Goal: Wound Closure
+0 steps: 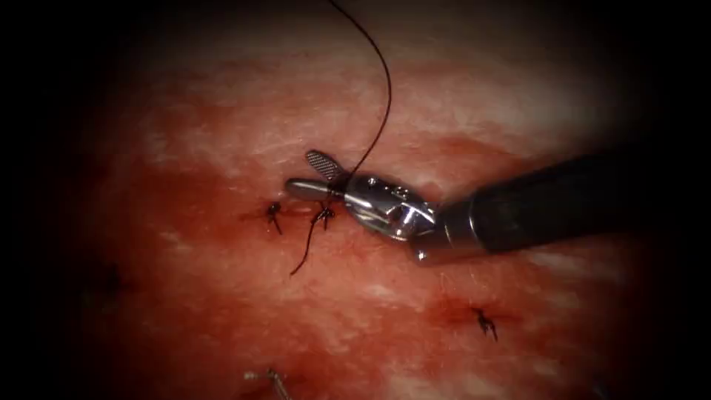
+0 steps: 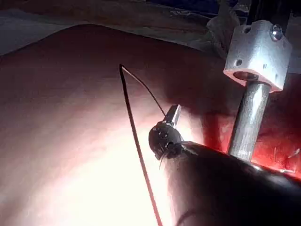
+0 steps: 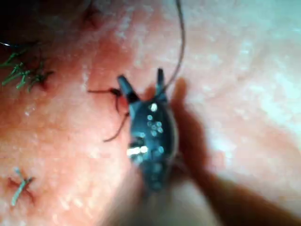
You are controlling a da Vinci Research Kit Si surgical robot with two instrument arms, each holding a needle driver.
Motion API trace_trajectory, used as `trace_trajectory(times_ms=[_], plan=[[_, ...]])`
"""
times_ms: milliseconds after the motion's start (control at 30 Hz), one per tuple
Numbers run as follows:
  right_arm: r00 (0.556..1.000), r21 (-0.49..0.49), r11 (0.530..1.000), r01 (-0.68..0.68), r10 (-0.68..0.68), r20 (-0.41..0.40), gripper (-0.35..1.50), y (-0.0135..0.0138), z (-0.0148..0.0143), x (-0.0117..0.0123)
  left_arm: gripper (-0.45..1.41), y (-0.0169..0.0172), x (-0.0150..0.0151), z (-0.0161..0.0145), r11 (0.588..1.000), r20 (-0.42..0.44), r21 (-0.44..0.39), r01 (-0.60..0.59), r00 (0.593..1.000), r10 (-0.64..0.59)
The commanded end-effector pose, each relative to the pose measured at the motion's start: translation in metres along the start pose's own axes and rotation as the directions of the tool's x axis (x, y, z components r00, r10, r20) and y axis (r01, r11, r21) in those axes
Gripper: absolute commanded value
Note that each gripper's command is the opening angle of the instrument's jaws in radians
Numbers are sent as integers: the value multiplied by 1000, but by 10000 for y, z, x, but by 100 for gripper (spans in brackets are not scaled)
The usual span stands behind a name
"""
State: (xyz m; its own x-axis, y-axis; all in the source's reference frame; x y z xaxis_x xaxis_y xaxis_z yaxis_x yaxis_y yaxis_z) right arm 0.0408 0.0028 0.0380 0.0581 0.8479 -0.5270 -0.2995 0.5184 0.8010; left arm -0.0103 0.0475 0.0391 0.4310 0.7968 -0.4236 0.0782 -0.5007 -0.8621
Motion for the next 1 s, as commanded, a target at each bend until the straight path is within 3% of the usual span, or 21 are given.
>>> trace_trajectory(times_ms=[33,67,100,133,200,367,533,567,600,633,700,833,1000], plan=[[1000,4,1000,1,-1,1,118,-1,6,-7,-45,-5,-3,4,1000,0,-1,-2,1000,2],[1000,4,1000,1,-1,1,99,-2,6,-7,-45,-5,-3,4,1000,0,-1,-2,1000,2],[1000,15,1000,1,-1,5,-10,-2,5,-6,-45,-5,-4,4,1000,0,-2,-3,1000,3],[1000,7,1000,17,-17,2,-35,-1,3,-4,-45,-5,-5,4,1000,0,-3,-3,1000,3],[1000,-49,998,25,-26,-11,-35,0,1,-2,-45,-5,-6,4,1000,0,-3,-4,1000,4],[999,-51,998,49,-49,-12,-35,1,-5,4,-45,-7,-8,3,1000,0,-8,1,1000,-1],[990,-59,993,99,-104,-94,-35,1,-24,13,-45,-10,-10,2,1000,0,-11,-1,1000,1],[988,-54,993,107,-113,-109,-20,1,-30,16,-45,-12,-12,2,1000,0,-11,-2,1000,2],[982,-59,990,129,-136,-129,64,0,-42,20,-45,-16,-19,6,1000,-2,-8,-10,1000,10],[979,-64,988,142,-150,-136,98,-2,-51,23,-45,-19,-24,8,1000,-6,-3,-15,1000,15],[977,-63,986,155,-163,-141,115,-3,-63,26,-45,-28,-38,16,1000,15,7,-26,1000,26],[972,-100,979,177,-190,-140,116,-7,-90,30,-45,-71,-84,37,997,79,53,-54,996,50],[967,-118,975,190,-206,-151,118,-4,-103,29,-45,-128,-132,64,996,70,87,-28,997,22]])
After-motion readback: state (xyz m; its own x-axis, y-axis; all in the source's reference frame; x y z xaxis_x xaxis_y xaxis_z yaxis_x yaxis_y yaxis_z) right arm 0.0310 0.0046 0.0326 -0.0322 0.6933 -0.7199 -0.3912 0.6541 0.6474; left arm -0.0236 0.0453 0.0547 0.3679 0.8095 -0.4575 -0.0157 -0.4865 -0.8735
